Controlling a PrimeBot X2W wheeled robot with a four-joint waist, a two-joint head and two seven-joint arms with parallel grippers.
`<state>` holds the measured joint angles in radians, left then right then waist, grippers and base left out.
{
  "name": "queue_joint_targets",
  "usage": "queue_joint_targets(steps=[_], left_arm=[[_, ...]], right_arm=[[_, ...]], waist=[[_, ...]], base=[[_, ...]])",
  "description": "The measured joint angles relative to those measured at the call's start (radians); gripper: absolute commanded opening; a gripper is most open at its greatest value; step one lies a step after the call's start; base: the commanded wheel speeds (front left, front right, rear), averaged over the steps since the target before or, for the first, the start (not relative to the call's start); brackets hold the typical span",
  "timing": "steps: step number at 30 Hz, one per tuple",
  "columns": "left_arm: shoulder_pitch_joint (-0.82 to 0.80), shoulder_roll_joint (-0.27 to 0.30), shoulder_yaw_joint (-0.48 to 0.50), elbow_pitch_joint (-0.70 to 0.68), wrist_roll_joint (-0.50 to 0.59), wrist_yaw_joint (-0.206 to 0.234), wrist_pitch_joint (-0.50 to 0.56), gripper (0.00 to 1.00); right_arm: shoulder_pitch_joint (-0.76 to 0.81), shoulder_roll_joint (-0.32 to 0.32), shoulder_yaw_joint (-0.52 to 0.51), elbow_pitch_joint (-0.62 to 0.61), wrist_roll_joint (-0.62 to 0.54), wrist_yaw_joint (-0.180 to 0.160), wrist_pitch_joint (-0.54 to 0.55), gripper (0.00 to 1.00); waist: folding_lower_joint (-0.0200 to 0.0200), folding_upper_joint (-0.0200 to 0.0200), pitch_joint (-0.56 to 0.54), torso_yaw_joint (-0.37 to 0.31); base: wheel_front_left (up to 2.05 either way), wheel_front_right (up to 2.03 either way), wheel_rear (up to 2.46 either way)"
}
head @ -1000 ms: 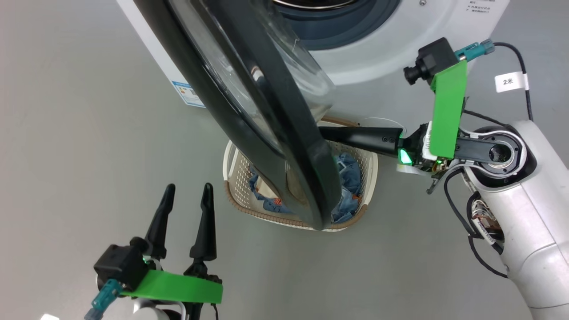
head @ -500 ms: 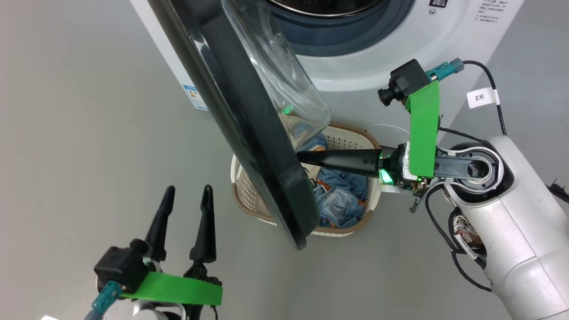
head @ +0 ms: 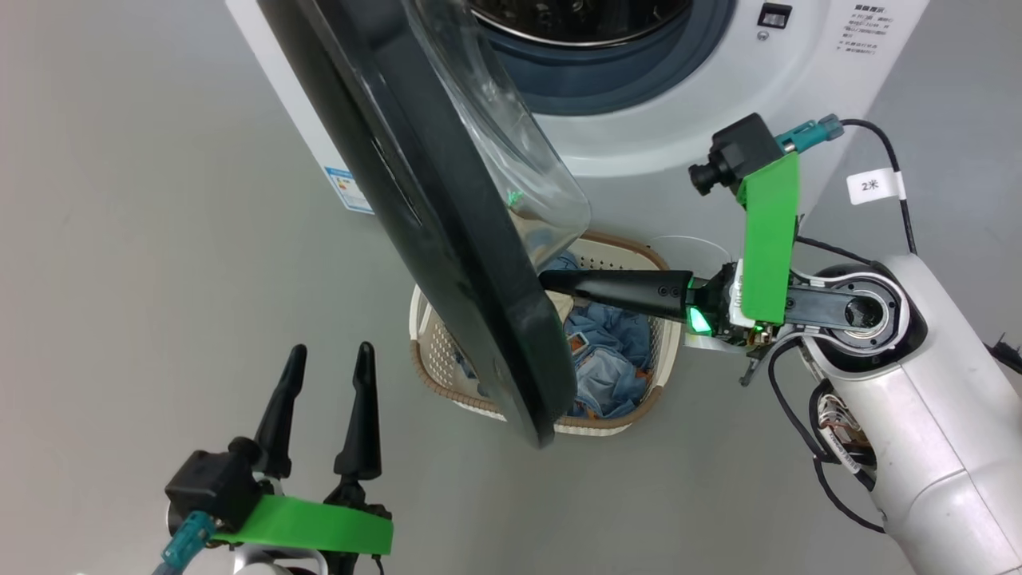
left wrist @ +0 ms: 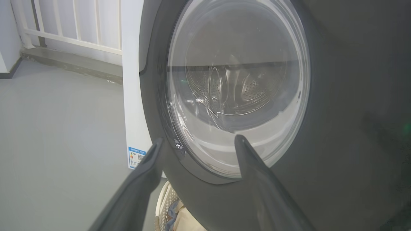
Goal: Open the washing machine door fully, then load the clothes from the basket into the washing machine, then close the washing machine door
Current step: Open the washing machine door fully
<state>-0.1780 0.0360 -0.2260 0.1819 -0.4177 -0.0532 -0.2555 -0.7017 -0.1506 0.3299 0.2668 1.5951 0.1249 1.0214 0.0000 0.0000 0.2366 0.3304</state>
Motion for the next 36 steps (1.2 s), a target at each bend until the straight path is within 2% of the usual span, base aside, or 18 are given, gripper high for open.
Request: queue_joint_targets(steps=[5, 6, 9, 11, 14, 15, 18, 36], left_arm=[[0.003, 0.0, 0.01, 0.01, 0.018, -0.004, 0.0, 1.0], [0.005, 0.0, 0.014, 0.011, 0.02, -0.009, 0.0, 1.0], [0.018, 0.0, 0.025, 0.015, 0.025, -0.013, 0.0, 1.0], [0.02, 0.0, 0.033, 0.022, 0.032, -0.017, 0.0, 1.0], [0.02, 0.0, 0.045, 0.026, 0.036, -0.019, 0.0, 1.0], [0.02, 0.0, 0.049, 0.029, 0.038, -0.024, 0.0, 1.0], [0.022, 0.0, 0.066, 0.034, 0.05, -0.027, 0.0, 1.0], [0.066, 0.001, 0.158, 0.052, 0.081, -0.052, 0.0, 1.0]], right_arm=[[0.025, -0.004, -0.015, -0.003, -0.003, 0.0, -0.022, 0.0], [0.032, -0.004, -0.018, -0.004, -0.004, 0.0, -0.03, 0.05], [0.049, -0.007, -0.033, -0.005, -0.017, 0.0, -0.055, 0.36], [0.062, -0.014, -0.046, -0.007, -0.036, 0.0, -0.075, 0.5], [0.084, -0.019, -0.056, -0.01, -0.039, 0.0, -0.105, 0.78], [0.092, -0.02, -0.061, -0.011, -0.041, 0.0, -0.116, 0.9], [0.118, -0.034, -0.075, -0.015, -0.048, 0.0, -0.145, 1.0], [0.257, -0.1, -0.108, -0.025, -0.065, 0.0, -0.355, 1.0]], waist=[[0.0, 0.0, -0.015, -0.011], [-0.0001, 0.0, -0.019, -0.014], [-0.0001, 0.0, -0.03, -0.025], [0.0, 0.0, -0.037, -0.034], [0.0, 0.0, -0.047, -0.049], [0.0, 0.0, -0.05, -0.054], [0.0, 0.0, -0.061, -0.07], [0.0, 0.0, -0.117, -0.174]], base=[[0.0, 0.0, 0.0], [0.0, 0.0, 0.0], [0.0, 0.0, 0.0], [0.0, 0.0, 0.0], [0.0, 0.0, 0.0], [0.0, 0.0, 0.0], [0.0, 0.0, 0.0], [0.0, 0.0, 0.0]])
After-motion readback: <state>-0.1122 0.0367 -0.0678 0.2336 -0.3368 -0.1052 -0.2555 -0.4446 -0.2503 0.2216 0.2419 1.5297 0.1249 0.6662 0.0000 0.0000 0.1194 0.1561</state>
